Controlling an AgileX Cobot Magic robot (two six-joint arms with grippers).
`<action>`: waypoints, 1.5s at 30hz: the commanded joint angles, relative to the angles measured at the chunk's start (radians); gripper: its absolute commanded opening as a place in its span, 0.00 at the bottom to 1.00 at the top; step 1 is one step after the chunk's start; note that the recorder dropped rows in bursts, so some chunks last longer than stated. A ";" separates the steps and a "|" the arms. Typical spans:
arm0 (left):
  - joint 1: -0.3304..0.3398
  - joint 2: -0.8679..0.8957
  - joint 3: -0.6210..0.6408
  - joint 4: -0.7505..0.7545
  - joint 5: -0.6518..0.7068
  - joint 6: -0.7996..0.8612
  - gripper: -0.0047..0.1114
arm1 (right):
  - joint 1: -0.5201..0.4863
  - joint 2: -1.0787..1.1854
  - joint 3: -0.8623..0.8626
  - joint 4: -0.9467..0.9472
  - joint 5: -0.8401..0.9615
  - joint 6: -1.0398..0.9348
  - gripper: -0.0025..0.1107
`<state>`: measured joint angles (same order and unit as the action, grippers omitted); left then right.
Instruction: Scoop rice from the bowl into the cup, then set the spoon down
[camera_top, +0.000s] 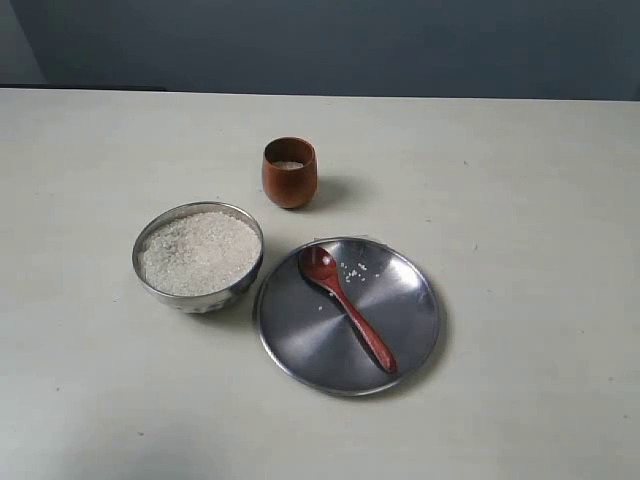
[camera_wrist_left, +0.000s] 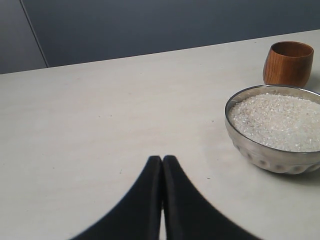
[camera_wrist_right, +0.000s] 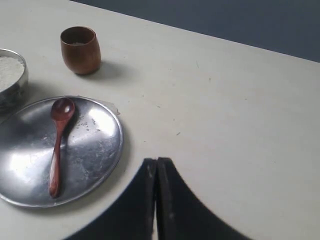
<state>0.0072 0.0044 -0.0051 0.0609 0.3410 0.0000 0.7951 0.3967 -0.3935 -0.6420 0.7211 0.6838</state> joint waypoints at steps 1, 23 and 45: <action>0.001 -0.004 0.005 0.008 -0.002 0.000 0.04 | -0.062 -0.053 0.003 -0.022 -0.018 0.001 0.03; 0.001 -0.004 0.005 0.008 -0.002 0.000 0.04 | -0.607 -0.352 0.345 0.094 -0.629 -0.001 0.03; 0.001 -0.004 0.005 0.008 -0.002 0.000 0.04 | -0.607 -0.362 0.390 0.208 -0.753 -0.096 0.03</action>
<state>0.0072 0.0044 -0.0051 0.0609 0.3410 0.0000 0.1933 0.0391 -0.0078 -0.4919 -0.0230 0.6627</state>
